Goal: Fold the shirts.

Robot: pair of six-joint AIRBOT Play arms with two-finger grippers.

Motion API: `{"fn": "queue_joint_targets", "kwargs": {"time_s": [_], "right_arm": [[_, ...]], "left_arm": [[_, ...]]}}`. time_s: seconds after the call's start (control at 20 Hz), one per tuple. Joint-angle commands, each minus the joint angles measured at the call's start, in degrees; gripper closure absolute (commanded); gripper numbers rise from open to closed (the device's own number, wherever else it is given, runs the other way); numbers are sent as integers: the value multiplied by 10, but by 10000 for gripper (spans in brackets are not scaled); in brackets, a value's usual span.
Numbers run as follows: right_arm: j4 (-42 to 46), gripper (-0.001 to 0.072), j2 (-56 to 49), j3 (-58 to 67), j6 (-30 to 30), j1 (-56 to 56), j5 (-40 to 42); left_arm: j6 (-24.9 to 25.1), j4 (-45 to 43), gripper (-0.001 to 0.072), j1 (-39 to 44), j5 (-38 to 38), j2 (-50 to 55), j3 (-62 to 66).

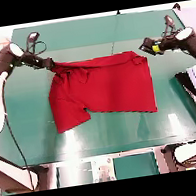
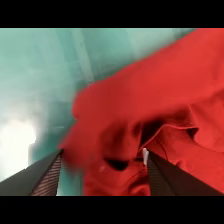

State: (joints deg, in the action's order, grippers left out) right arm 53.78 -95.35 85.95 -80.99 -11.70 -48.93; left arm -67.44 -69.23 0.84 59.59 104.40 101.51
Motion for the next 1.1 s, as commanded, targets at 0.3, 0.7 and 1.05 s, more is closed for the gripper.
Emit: {"fn": "queue_joint_targets", "kwargs": {"time_s": [0.3,0.7,1.05], "right_arm": [[82,362,195,-194,-1,-179,-214],[82,363,253,-404,3,-248,-199],[83,362,253,-443,28,-249,-193]], "left_arm": [[5,139,126,-171,321,10,-19],[95,222,126,-165,152,11,-222],[109,220,560,-114,188,26,-223]]}}
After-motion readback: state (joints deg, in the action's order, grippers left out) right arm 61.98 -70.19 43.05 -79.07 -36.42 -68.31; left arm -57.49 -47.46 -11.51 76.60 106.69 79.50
